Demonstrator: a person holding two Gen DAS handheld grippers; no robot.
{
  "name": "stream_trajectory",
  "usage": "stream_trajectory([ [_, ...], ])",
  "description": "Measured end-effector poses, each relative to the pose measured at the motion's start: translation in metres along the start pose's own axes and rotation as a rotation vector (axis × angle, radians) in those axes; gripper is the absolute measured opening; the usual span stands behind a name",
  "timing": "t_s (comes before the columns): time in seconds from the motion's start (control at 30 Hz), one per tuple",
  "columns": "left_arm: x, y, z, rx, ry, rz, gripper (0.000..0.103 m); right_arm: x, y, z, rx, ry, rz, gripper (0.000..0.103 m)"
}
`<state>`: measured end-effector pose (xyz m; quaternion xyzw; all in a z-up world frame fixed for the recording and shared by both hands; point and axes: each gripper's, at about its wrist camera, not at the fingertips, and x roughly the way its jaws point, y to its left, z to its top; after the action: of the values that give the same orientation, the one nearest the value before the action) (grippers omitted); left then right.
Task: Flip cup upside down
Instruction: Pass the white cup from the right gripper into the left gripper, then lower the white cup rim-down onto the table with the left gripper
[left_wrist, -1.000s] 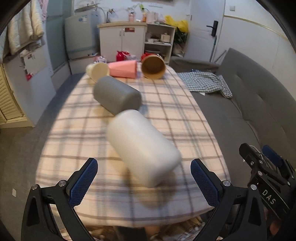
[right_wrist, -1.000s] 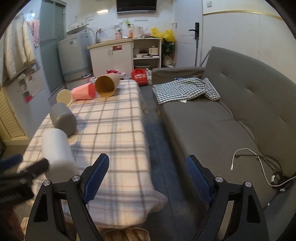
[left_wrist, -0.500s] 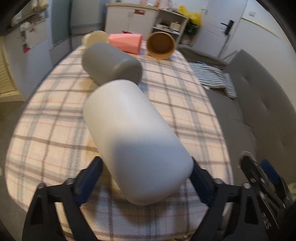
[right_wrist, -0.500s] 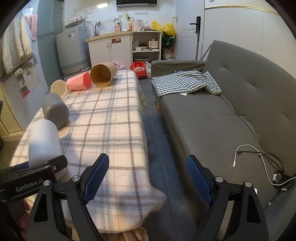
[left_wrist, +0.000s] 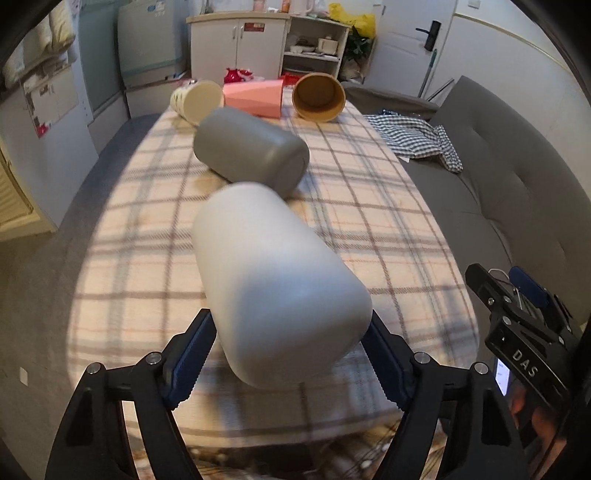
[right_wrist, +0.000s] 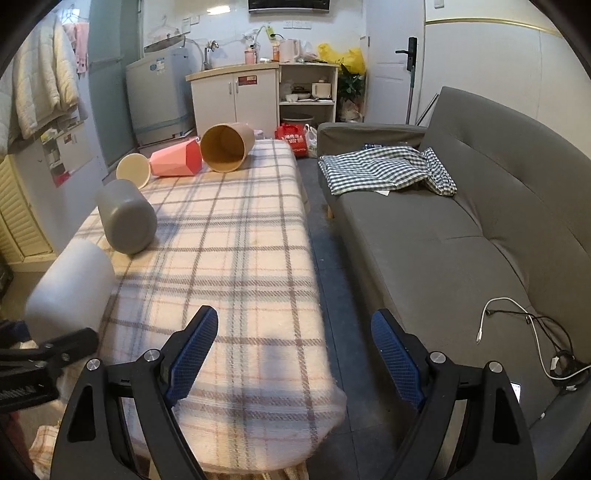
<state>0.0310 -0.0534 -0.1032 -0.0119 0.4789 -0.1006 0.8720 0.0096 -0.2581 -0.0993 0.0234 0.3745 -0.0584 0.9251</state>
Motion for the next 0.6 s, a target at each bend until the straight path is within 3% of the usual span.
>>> stream_trajectory([
  [0.3, -0.019, 0.018, 0.017, 0.046, -0.056, 0.032, 0.076, -0.007, 0.01, 0.001, -0.024, -0.009, 0.017, 0.086],
  [0.6, -0.022, 0.007, 0.024, 0.072, -0.084, -0.037, 0.071, -0.007, 0.016, 0.003, -0.043, -0.016, 0.021, 0.086],
])
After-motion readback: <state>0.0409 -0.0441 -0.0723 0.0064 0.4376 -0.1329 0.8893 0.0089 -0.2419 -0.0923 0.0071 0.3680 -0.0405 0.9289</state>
